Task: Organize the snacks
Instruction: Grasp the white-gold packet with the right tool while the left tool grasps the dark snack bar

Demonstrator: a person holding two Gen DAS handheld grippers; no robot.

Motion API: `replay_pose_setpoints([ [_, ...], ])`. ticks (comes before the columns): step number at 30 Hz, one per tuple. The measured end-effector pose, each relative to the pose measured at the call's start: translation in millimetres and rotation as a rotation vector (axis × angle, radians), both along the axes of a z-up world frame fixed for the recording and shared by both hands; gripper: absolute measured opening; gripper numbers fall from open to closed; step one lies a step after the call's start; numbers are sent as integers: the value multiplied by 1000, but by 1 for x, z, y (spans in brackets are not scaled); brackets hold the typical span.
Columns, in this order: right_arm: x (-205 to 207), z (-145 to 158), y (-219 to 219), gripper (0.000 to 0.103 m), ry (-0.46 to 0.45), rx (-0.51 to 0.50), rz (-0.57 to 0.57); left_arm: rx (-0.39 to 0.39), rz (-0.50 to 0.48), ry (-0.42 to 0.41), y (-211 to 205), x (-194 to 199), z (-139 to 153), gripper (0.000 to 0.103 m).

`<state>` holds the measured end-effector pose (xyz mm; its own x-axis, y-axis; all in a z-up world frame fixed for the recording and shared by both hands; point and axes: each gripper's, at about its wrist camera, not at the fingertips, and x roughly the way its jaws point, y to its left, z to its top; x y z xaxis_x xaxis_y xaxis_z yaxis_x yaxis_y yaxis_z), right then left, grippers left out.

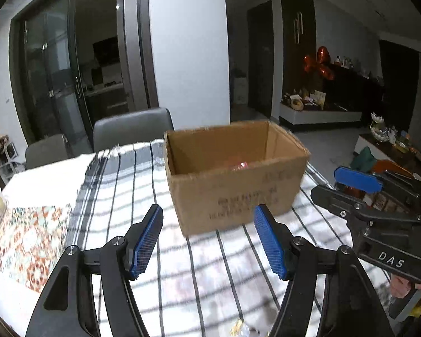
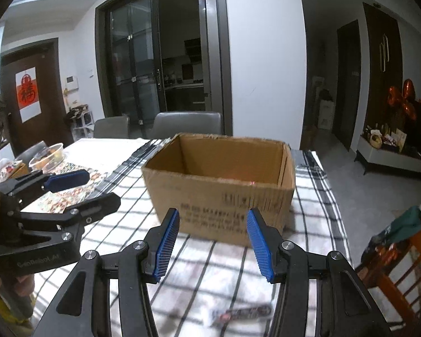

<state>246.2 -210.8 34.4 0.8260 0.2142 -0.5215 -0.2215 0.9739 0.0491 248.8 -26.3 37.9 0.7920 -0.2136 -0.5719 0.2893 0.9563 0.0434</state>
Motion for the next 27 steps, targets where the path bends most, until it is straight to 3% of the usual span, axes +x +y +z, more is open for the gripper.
replay_pose_setpoints([
  [14,-47,-63,25,50,159,-1,133,53,71,149,19,-67,-67,66],
  [16,-51,-73,34,43,184,-16,167,85,87,148,23,-74,-75,66],
  [19,-56,-88,46,42,219,-24,216,98,106,172,32,-81,-85,66],
  [27,-55,-119,73,32,289,-52,347,51,145,276,49,-91,-115,66],
])
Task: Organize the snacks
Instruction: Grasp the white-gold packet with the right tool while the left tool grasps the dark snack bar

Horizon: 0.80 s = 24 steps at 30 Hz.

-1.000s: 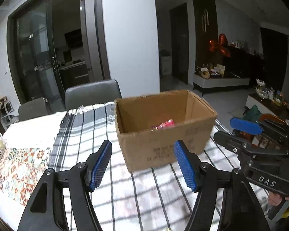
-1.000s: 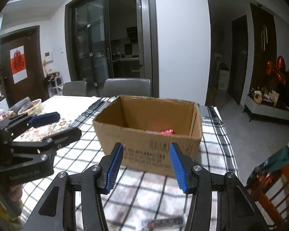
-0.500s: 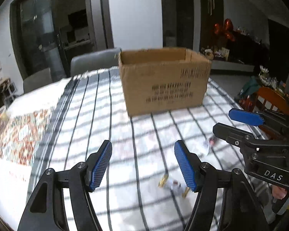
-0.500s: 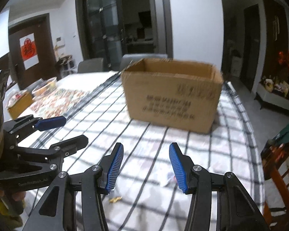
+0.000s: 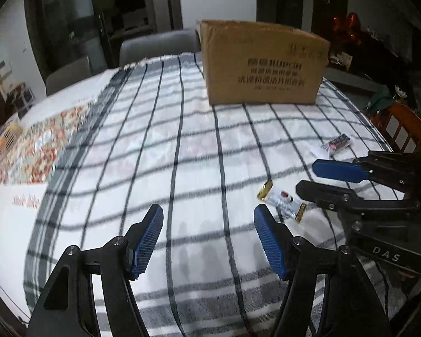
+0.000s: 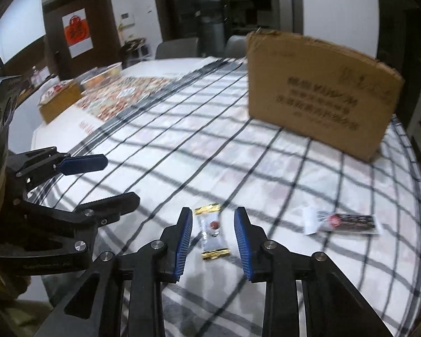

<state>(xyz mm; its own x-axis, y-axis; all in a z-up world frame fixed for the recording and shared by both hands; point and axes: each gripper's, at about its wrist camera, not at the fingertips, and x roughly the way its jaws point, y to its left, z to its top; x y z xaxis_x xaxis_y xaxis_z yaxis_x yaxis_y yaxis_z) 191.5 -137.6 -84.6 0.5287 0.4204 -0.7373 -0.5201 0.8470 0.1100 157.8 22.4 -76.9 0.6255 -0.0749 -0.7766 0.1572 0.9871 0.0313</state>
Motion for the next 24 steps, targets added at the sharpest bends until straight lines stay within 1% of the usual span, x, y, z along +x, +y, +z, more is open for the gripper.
replay_pose_setpoints([
  [2,3,-7,4,31,19,-11,13,-10,2,14,1,1,-3,66],
  [4,6,-13,8,26,34,-29,25,-20,4,27,2,3,-6,66],
  [9,14,-25,15,26,64,-59,48,-28,7,34,4,6,-8,66],
  [12,16,-28,17,26,62,-77,53,-33,9,35,5,6,-8,66],
  [17,19,-36,22,26,84,-101,64,-33,9,38,4,8,-9,66],
  [20,20,-37,23,26,77,-107,63,-35,6,41,4,8,-10,66],
  [22,19,-38,23,20,77,-103,59,-38,4,45,4,9,-10,66],
  [24,18,-37,22,20,74,-94,50,-41,2,47,4,9,-10,66],
])
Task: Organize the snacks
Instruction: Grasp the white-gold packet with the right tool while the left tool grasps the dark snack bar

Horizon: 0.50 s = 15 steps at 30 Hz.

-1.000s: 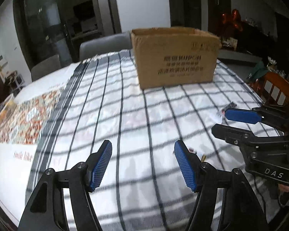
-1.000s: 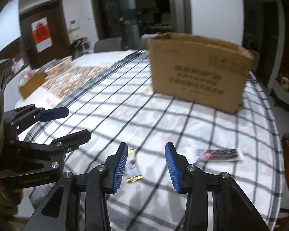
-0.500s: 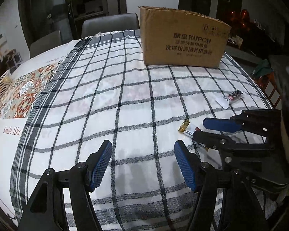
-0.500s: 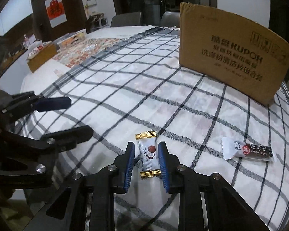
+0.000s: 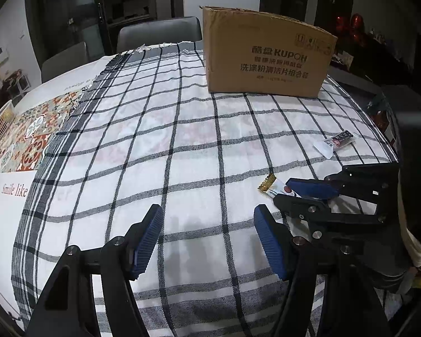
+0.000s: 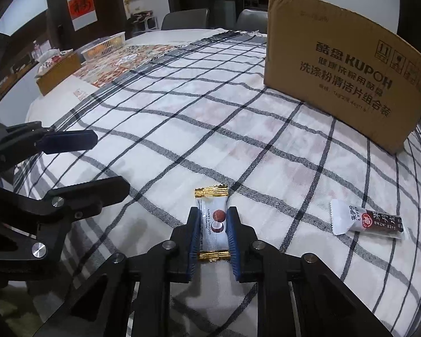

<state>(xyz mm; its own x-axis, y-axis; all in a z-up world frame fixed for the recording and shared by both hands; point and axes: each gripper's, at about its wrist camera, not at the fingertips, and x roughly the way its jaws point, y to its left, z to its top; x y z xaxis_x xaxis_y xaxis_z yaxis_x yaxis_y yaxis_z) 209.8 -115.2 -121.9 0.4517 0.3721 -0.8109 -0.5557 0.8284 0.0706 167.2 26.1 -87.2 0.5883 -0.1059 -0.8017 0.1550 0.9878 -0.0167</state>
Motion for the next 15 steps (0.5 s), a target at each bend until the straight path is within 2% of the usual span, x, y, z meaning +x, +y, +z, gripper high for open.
replay_pose_setpoints([
  [7,-11,21,-16,20,-43,68,-82,-8,-47,-10,-7,1,4,66],
  [9,-16,31,-26,20,-65,105,-143,-8,-78,-20,-13,2,7,66],
  [15,-24,49,-66,20,-96,134,-331,-43,-248,-25,-41,15,23,66],
])
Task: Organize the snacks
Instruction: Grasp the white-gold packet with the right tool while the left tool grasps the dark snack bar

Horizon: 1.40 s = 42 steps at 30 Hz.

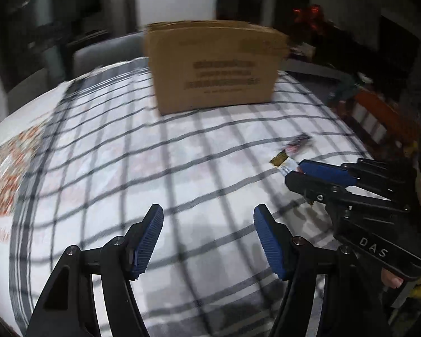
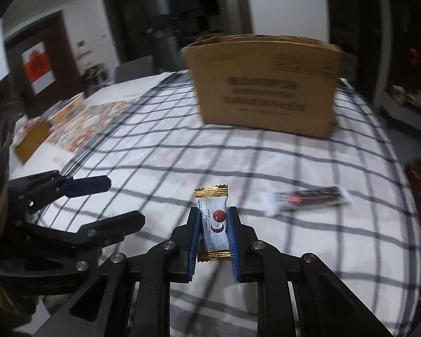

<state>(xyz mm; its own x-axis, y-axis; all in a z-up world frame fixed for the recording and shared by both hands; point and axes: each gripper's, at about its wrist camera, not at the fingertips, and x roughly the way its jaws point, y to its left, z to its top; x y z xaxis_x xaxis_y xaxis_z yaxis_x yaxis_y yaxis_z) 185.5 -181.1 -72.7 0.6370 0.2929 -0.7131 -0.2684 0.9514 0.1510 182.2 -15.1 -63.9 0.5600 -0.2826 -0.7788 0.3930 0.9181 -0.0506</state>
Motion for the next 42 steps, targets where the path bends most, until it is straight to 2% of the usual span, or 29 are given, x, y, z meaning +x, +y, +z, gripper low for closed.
replay_pose_setpoints([
  [6,-5,11,-40,20,-23,9,-139,34,-222,-38,-48,14,11,66],
  [10,-5,11,-64,20,-26,-4,-238,32,-330,-48,-77,29,12,61],
  [16,-3,4,-88,20,-4,14,-303,25,-452,-67,-110,42,3,55],
  [23,8,-3,-101,20,13,9,-382,49,-545,-45,-137,67,-16,46],
  [28,16,-8,-104,20,19,3,-395,88,-590,-29,-153,80,-32,34],
  [37,25,-18,-110,20,41,4,-405,92,-622,25,-167,89,-51,31],
  [42,25,-19,-110,20,41,13,-401,106,-614,2,-169,87,-54,29],
])
